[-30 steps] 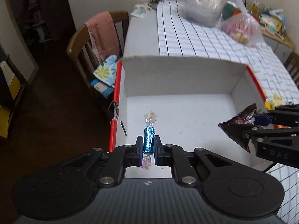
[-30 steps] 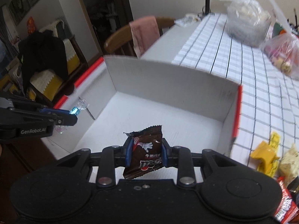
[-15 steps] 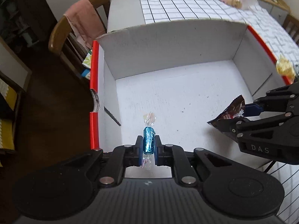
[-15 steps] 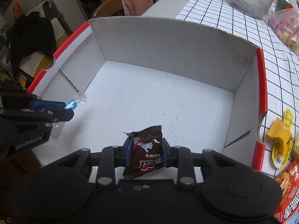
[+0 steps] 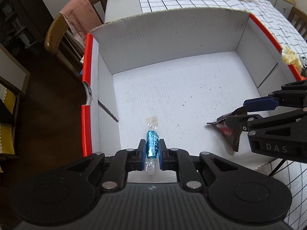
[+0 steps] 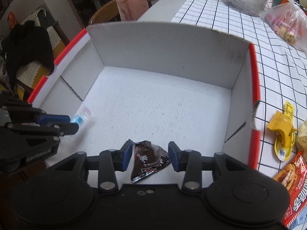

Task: Organize snacks
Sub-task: 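Carry both snacks over the red box and open the left tool to drop the candy, then open the right tool to drop the chocolate packet while the left tool withdraws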

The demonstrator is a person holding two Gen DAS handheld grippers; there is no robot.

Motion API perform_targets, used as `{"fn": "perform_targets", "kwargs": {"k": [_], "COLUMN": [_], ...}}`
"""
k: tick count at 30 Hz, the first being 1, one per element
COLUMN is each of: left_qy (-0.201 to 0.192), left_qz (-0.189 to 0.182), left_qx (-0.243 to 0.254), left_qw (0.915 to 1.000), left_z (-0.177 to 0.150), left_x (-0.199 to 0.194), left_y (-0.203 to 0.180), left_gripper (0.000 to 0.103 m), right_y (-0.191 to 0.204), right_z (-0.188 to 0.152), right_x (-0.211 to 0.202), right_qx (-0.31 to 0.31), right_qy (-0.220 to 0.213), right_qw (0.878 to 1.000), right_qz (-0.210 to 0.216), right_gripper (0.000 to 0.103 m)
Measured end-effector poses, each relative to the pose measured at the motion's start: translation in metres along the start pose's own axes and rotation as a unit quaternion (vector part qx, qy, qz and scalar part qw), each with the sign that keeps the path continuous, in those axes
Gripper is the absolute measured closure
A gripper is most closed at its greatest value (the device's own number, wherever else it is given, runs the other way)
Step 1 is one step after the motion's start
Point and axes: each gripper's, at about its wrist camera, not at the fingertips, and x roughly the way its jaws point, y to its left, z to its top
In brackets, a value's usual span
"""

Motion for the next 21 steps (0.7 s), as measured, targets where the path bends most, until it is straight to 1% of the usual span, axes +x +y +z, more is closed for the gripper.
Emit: {"fn": "perform_targets", "kwargs": {"k": [6,7,9,11,13,15,17,19,21], "left_qy": [-0.018,-0.022,-0.031,-0.042,-0.052,-0.062,-0.073,-0.084,-0.097], "left_qz": [-0.018,-0.020,-0.026,-0.031,-0.036,-0.039,-0.043,-0.045,-0.048], "left_qx": [-0.019,-0.023,-0.032,-0.039,-0.044,-0.047,-0.050,-0.050,-0.051], "left_qw": [0.9995,0.9993,0.9987,0.9979,0.9970,0.9962,0.9951,0.9942,0.9928], "left_z": [-0.005,-0.005,-0.007,-0.009,-0.011,-0.013,-0.014,-0.015,-0.017], "left_x": [-0.013,-0.016,-0.023,-0.031,-0.039,-0.046,-0.053,-0.061,-0.069], "left_y": [0.005,0.006,0.008,0.010,0.010,0.010,0.009,0.006,0.003], "left_gripper": [0.086,0.084,0.073,0.072,0.072,0.072,0.072,0.069,0.052], "right_y": [-0.002,-0.002,-0.002,-0.002,0.000,0.002,0.003,0.002,0.001], "right_z": [-0.005,-0.005,-0.006,-0.007,-0.009,-0.011,-0.012,-0.015,-0.017], "right_x": [-0.022,-0.026,-0.034,-0.043,-0.052,-0.062,-0.072,-0.082,-0.091], "right_qx": [0.007,0.008,0.008,0.010,0.009,0.008,0.007,0.008,0.010], "right_qy": [-0.026,-0.032,-0.043,-0.055,-0.065,-0.077,-0.087,-0.098,-0.109], "right_qw": [1.000,0.999,0.999,0.998,0.998,0.997,0.996,0.995,0.993], "right_qz": [0.010,0.012,0.015,0.020,0.024,0.028,0.029,0.032,0.034], "right_gripper": [0.051,0.050,0.048,0.047,0.044,0.039,0.038,0.036,0.032]}}
